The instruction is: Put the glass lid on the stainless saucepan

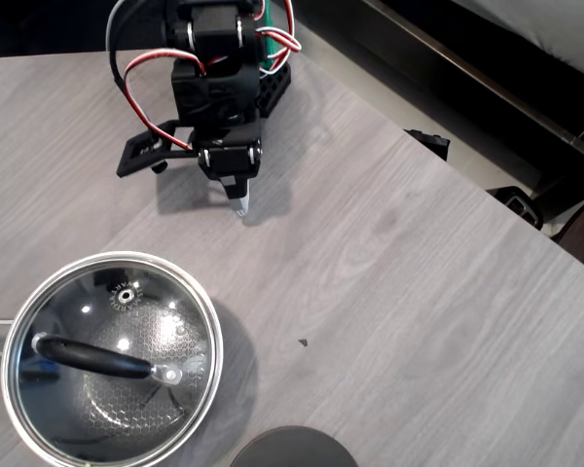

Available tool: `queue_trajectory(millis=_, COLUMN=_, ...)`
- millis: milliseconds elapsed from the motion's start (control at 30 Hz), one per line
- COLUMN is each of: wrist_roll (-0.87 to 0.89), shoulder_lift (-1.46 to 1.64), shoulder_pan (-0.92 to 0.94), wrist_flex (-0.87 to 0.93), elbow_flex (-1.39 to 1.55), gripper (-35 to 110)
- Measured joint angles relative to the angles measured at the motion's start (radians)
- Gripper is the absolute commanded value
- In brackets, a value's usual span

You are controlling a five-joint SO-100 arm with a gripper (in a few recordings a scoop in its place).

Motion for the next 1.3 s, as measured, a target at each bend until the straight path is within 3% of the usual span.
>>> queue_trajectory(millis=1300, wrist_roll=0.014, shoulder_lift=0.000, shoulder_pan=0.008, wrist_flex=0.012, elbow_flex=0.002, gripper=0)
